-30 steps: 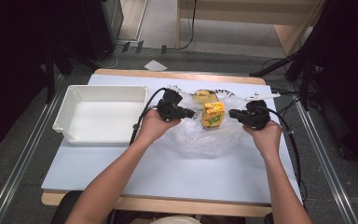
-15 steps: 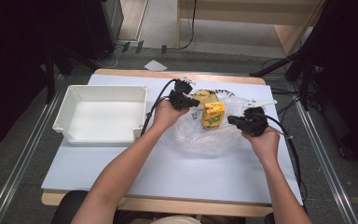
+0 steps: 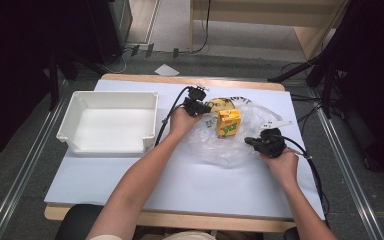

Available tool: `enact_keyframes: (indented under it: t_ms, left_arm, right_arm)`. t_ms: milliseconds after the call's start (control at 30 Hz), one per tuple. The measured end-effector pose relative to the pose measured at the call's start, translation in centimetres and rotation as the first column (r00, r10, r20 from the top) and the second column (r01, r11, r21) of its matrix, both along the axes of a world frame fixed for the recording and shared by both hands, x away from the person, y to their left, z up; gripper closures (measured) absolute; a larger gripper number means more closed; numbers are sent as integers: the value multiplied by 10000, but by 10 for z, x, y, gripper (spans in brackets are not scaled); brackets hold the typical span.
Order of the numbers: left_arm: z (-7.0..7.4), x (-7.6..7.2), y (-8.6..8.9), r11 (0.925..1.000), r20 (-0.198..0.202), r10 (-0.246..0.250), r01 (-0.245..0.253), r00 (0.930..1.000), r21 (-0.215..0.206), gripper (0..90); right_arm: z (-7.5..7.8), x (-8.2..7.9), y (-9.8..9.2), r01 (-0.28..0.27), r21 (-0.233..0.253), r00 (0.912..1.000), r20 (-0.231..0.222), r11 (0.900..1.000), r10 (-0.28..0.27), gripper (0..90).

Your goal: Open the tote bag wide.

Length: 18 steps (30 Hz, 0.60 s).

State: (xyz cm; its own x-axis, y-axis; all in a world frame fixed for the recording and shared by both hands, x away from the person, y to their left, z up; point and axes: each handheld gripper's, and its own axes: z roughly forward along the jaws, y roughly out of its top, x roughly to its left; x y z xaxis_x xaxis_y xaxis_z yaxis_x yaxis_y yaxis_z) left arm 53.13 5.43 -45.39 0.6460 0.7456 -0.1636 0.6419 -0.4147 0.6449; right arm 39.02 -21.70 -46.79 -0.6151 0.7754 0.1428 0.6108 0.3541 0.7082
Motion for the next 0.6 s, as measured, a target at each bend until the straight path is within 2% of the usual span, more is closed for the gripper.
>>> enact_keyframes:
  t_ms: [133,300,367,433,533,600]
  left_arm:
    - [-1,4,-1,9998,65,71,-72,10000,191,887]
    - [-7,10,5,9987,10,330,-330,9995,378,883]
    - [-9,12,9,9987,-136,447,-444,9989,231,877]
    - [-8,12,11,9992,-293,403,-404,9988,-15,873]
    - [0,5,11,9996,-93,22,-25,10000,-268,873]
    - [6,0,10,9993,-39,-205,203,9998,-325,873]
  right_arm:
    - [-8,-6,-3,-34,-190,9999,-157,9998,31,885]
    - [-12,-14,-10,-133,-135,9999,-48,9998,132,886]
    - [-13,-18,-13,-155,-62,9999,21,9999,155,888]
    - [-13,-19,-14,-202,-187,9998,81,9996,204,890]
    - [-10,-18,-13,-99,20,9999,130,9999,99,889]
    - [-5,-17,-15,-22,329,9995,316,9995,12,887]
